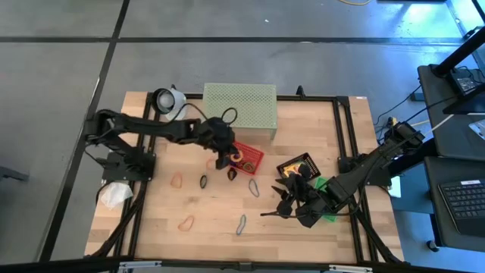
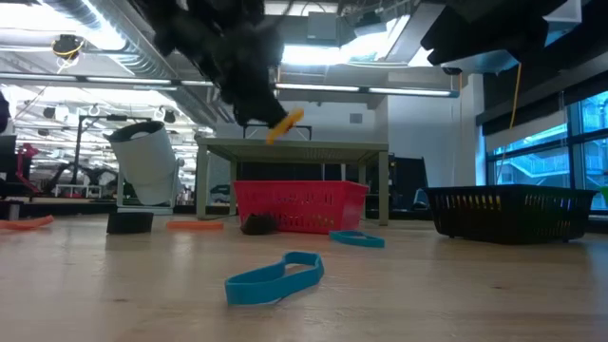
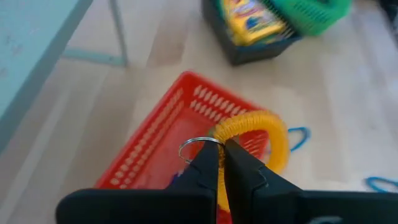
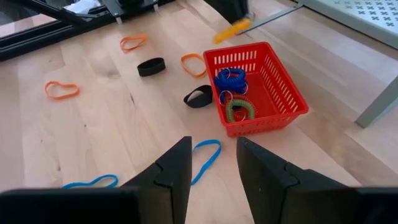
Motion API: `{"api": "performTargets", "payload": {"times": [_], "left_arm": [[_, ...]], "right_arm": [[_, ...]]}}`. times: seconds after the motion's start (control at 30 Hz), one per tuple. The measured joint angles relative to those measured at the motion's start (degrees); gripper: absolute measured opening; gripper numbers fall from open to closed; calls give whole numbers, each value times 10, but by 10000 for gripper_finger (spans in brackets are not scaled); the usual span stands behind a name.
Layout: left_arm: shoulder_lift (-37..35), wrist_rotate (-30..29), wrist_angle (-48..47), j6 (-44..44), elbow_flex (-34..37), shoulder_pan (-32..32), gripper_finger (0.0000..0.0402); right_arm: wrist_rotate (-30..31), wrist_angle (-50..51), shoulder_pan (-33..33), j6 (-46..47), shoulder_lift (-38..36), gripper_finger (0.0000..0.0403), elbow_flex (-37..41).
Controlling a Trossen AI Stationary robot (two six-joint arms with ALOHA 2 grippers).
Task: Pick & Place Office Desk Supplies
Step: Put the yellow spring keychain into the red bin
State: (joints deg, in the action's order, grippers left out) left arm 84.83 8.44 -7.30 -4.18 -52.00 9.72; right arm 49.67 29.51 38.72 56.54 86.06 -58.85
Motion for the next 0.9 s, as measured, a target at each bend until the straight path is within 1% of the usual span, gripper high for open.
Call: {"api": "performTargets", "payload": {"times": [0.23, 0.4, 0.53, 0.73, 0.9], "left_arm": [[53, 1, -19, 29, -27, 28, 3], [81, 0, -34, 42, -48, 27, 3], [99, -26, -74, 51, -64, 18, 3], [102, -76, -95, 60, -67, -4, 3], [104, -85, -97, 65, -67, -19, 3]], "right_arm": [[1, -8, 0, 0, 0, 127, 0], [2, -12, 0, 0, 0, 127, 0], [1, -12, 0, 0, 0, 127, 0], [-11, -12, 0, 0, 0, 127, 0], [-11, -13, 0, -2, 0, 127, 0]]}}
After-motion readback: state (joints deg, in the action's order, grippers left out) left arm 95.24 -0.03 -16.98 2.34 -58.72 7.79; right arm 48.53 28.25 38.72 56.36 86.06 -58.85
